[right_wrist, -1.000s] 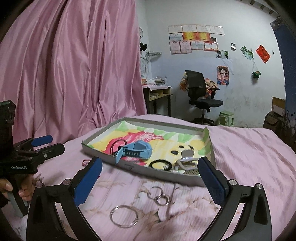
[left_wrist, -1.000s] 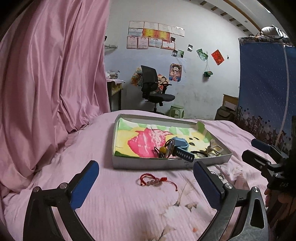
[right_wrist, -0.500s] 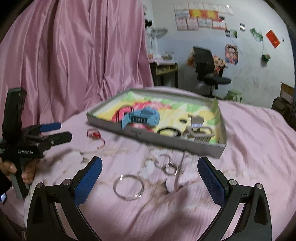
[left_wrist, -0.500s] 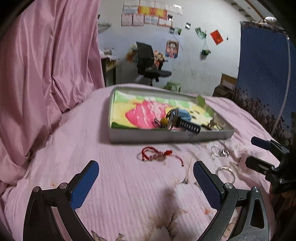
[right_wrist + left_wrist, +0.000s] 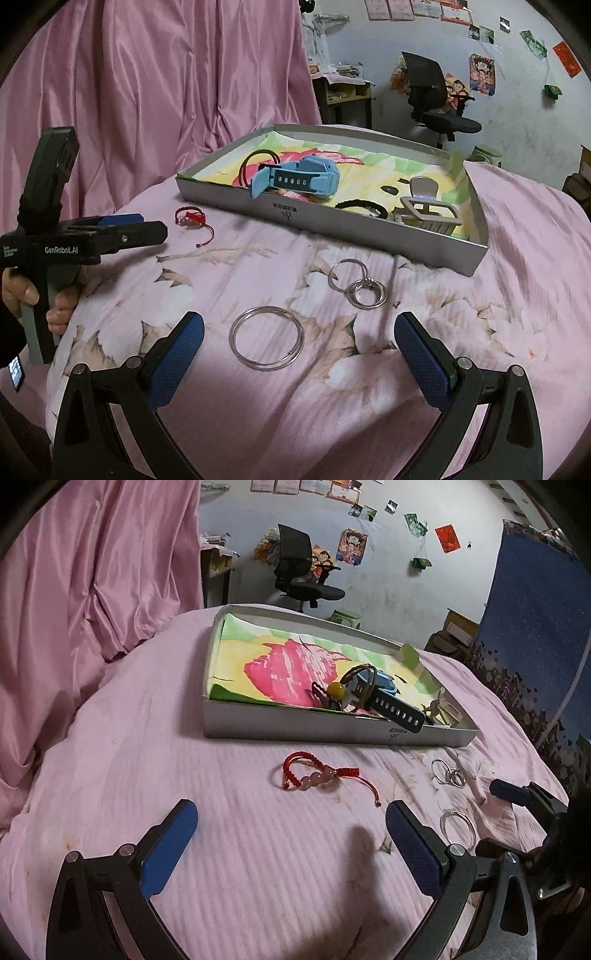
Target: Organize jewelry
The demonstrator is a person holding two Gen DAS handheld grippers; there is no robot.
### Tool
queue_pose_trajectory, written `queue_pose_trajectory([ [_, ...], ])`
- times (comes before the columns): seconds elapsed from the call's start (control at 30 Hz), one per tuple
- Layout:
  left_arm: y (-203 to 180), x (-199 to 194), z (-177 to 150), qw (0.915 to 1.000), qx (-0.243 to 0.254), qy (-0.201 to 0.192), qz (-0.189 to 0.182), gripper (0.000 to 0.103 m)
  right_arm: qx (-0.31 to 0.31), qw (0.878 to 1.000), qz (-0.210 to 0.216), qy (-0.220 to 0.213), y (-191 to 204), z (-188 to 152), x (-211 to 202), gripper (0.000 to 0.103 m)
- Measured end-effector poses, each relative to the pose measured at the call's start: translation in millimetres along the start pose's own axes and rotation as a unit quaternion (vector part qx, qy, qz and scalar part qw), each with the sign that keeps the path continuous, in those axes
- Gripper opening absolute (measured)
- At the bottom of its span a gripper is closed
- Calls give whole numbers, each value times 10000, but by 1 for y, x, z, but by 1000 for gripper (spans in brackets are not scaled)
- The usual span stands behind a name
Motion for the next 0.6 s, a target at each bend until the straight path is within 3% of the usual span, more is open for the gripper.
queue_pose_trajectory([
  [0.07, -2, 4, 2, 10000, 54, 27, 0, 102, -5, 10000, 22, 23, 2, -1, 1, 100],
  [0.2, -8, 10, 7, 9997, 244, 65, -59, 102, -140, 9998, 113, 130, 9, -5, 4, 78],
  [0.27, -13, 14, 9, 9993, 336, 89, -122, 101, -213, 9995, 122, 210, 13, -7, 7, 73],
  [0.6, -23, 31, 17, 9979, 552, 262, -226, 76, -246, 9990, 104, 371, 17, -13, 14, 50],
])
Point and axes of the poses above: each gripper's, at about its wrist camera, not at the fingertips, and x roughly the way its jaws point, y to its left, z to its top, the point moved 2 cm from there along x, roughly the way its jaws point, and after that the axes turned 7 degrees about x, right-handed, at the moved point
